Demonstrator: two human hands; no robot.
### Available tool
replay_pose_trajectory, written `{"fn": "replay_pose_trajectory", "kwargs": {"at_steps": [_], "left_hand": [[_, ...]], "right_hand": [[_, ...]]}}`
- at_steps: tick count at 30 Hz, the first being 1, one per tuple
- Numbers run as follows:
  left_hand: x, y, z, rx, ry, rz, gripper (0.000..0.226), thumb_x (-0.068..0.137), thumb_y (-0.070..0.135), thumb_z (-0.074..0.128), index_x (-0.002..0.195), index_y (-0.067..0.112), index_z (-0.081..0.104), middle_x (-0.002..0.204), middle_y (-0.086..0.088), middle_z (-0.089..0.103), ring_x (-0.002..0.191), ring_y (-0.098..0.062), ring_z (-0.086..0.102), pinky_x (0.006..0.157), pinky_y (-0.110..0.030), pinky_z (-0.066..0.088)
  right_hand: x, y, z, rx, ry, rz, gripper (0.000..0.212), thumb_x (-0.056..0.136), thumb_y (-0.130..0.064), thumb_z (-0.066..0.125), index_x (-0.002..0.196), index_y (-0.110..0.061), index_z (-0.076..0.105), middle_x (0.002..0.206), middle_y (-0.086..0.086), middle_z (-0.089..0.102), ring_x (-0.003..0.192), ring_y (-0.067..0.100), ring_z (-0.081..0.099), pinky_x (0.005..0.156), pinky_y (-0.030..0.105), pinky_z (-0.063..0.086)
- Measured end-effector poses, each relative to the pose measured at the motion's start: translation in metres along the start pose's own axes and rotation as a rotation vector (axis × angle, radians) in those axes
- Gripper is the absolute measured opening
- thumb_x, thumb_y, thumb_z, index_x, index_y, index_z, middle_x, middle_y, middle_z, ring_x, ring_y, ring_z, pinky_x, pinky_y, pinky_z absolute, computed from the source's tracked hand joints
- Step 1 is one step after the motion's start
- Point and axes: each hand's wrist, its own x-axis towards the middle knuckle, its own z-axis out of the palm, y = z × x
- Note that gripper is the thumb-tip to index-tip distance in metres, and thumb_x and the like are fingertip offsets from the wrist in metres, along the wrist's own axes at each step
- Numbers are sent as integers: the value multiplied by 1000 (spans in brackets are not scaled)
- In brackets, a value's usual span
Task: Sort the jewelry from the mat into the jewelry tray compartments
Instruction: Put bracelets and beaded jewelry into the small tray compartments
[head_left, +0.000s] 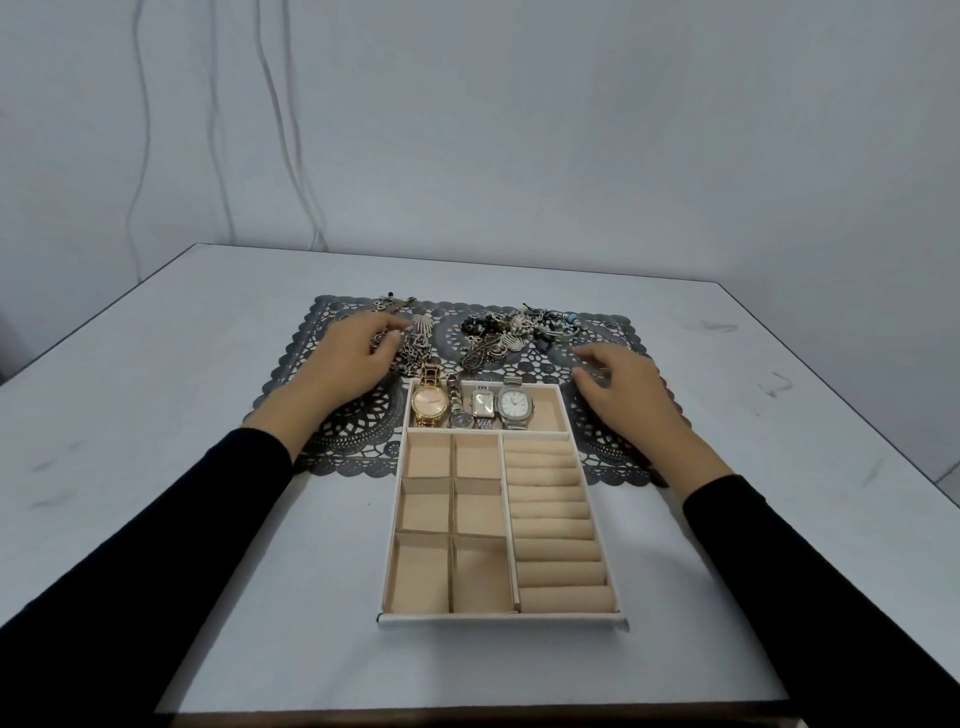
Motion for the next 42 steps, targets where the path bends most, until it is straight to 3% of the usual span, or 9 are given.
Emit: {"fn": "replay_pose_trajectory", "kwargs": {"at_steps": [7, 11, 14, 18, 25, 31, 42], "left_hand": [[22, -10, 8, -8, 1, 5, 31, 100, 25, 50, 128, 18, 61, 133, -3, 60, 125, -21, 52, 102, -31, 36], [31, -15, 10, -22, -8, 31, 30, 99, 27, 52, 127, 20, 61, 132, -1, 61, 125, -18, 53, 102, -30, 36], [38, -17, 12, -36, -9, 50, 30, 98, 29, 55, 126, 22, 62, 130, 2, 63, 122, -16, 55, 100, -27, 37], [47, -18, 16, -51, -25, 56, 29, 97, 36, 56, 123, 25, 65, 123, 7, 66, 113, -10, 58, 94, -26, 40], [53, -21, 22, -43, -14, 96, 21, 96, 33, 58, 113, 28, 69, 119, 7, 68, 109, -11, 59, 92, -27, 41], [53, -20, 22, -47, 10, 91, 22, 95, 29, 60, 113, 23, 70, 115, 5, 69, 102, -6, 54, 88, -25, 38], [50, -21, 21, -125, 80, 92, 16, 91, 23, 67, 105, 24, 73, 106, 9, 69, 101, -5, 58, 92, -25, 43]], "right_hand": [[38, -5, 26, 108, -53, -110, 30, 89, -15, 63, 117, -23, 67, 109, 2, 68, 97, 16, 61, 92, 30, 50], [54, -5, 38, 125, -85, -184, 28, 89, -11, 63, 115, -20, 69, 111, 0, 68, 100, 10, 59, 95, 33, 49], [62, -5, 42, 109, -91, -217, 25, 89, -11, 63, 111, -19, 71, 110, -1, 69, 100, 9, 59, 93, 24, 46], [71, -2, 48, 57, -126, -243, 23, 88, -8, 62, 105, -19, 73, 104, -2, 70, 93, 6, 58, 81, -2, 33], [72, 0, 50, 52, -115, -241, 19, 89, -9, 62, 103, -14, 74, 104, -1, 70, 92, 2, 54, 80, -7, 29], [69, 0, 48, 48, -101, -249, 21, 89, -9, 62, 107, -11, 73, 108, 2, 70, 101, 11, 59, 89, 12, 37], [68, -4, 47, 29, -89, -224, 15, 89, -17, 64, 100, -12, 74, 99, 2, 71, 95, 14, 62, 90, 28, 48]]}}
